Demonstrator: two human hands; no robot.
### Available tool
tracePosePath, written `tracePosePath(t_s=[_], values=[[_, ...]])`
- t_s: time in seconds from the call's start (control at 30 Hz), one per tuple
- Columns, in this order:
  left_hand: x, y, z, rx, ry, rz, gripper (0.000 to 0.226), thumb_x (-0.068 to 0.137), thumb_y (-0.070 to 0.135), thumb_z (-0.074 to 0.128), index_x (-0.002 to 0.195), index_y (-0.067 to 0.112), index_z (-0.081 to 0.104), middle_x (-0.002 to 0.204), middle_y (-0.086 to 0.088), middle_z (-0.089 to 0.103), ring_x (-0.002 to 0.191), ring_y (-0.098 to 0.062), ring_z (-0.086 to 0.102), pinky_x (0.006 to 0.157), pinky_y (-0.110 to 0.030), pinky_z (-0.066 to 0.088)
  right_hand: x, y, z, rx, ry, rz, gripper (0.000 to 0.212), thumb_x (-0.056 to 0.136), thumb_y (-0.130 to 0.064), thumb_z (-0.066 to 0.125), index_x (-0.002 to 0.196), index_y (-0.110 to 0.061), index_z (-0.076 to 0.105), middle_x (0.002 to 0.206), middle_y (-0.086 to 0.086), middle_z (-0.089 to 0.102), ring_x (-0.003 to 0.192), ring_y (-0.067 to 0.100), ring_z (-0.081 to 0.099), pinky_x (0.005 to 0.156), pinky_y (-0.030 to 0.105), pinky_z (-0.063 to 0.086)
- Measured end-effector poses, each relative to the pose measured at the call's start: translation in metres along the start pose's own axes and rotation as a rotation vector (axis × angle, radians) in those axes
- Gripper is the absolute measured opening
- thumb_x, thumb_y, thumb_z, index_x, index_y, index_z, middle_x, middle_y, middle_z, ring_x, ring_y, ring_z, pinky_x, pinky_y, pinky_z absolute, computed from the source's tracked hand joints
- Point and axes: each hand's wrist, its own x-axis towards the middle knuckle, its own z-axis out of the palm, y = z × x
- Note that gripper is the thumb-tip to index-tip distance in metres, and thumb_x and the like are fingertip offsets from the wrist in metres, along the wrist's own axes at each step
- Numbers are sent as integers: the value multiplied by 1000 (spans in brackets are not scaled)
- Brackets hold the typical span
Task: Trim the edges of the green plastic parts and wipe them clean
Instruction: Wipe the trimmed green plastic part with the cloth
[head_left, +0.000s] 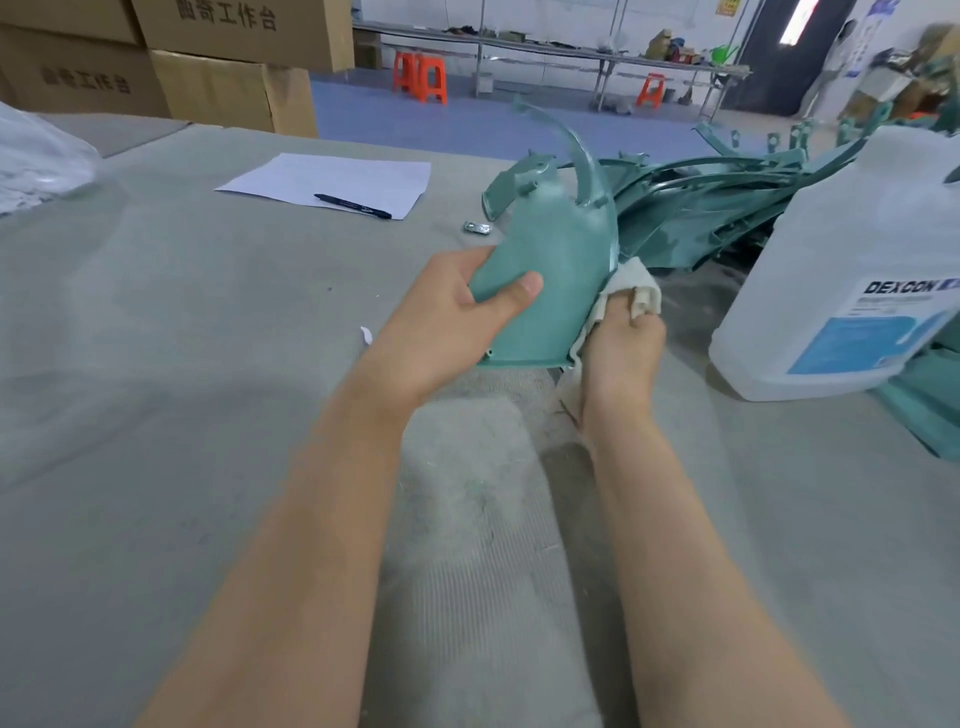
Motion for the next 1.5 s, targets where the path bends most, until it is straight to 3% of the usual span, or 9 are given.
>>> tracePosePath(t_s=[0.07, 0.33, 0.43, 0.57, 0.77, 0.87, 1.13, 1.27, 1.5], values=[[1, -1, -6, -51, -9, -21, 15, 95, 16, 59, 94, 29, 67, 87, 15, 74, 86, -6, 71, 82, -26, 56, 0, -4, -6, 127, -47, 115, 31, 102, -28, 40, 77, -17, 55, 53, -12, 59, 54, 7, 58, 43, 13, 40], [-4, -9, -24, -157, -201, -146, 14, 86, 20, 62, 99, 18, 68, 93, 6, 75, 84, -9, 71, 78, -24, 57, 1, -23, -20, 100, -327, 23, 19, 100, -7, 43, 87, -9, 57, 73, 11, 61, 67, 25, 60, 66, 36, 48], [-8, -5, -26, -174, -285, -143, 25, 77, 25, 62, 100, 16, 68, 92, 5, 75, 83, -8, 71, 72, -21, 56, 0, -21, -18, 43, -155, 19, 25, 102, -23, 45, 91, -6, 59, 75, 4, 58, 73, 18, 55, 66, 28, 46], [-11, -3, -33, -158, -364, -178, 27, 77, 24, 64, 102, 16, 69, 96, 3, 75, 85, -10, 71, 72, -19, 54, 3, -19, -25, 177, -131, 248, 34, 98, -38, 48, 68, -25, 57, 53, -10, 56, 41, 6, 50, 41, 13, 37], [-19, -6, -53, -230, -504, -265, 18, 78, 17, 70, 96, 16, 74, 98, -3, 75, 83, -12, 72, 68, -19, 55, 16, -23, -42, 579, -322, 453, 11, 99, -10, 54, 103, 0, 56, 73, 12, 70, 63, 18, 69, 61, 29, 58], [-18, -9, -51, -240, -496, -283, 15, 78, 14, 70, 92, 15, 75, 94, -4, 75, 79, -13, 72, 65, -19, 55, 20, -19, -42, 663, -320, 442, 11, 98, -7, 54, 87, -5, 55, 60, 4, 67, 54, 10, 64, 59, 22, 57], [-4, -11, -51, -540, -94, -223, 34, 75, 24, 59, 106, 11, 61, 93, 1, 74, 85, -12, 71, 75, -25, 57, 26, -15, -38, 1021, 61, 425, 36, 104, -25, 45, 72, -12, 54, 47, -3, 56, 41, 6, 51, 55, 16, 50], [-2, -17, -23, -376, -80, -267, 32, 82, 28, 62, 112, 18, 62, 101, 6, 74, 94, -12, 70, 77, -27, 58, 12, -14, -25, 1180, -65, 474, 37, 106, -24, 39, 81, -5, 60, 56, 5, 65, 47, 12, 62, 52, 24, 56], [7, -23, -29, -615, 484, -213, 17, 95, 26, 58, 108, 17, 64, 93, 3, 74, 81, -12, 70, 56, -22, 53, 5, -17, -25, 809, -136, 514, 20, 100, -27, 54, 90, -9, 57, 72, 8, 67, 60, 22, 65, 44, 30, 53]])
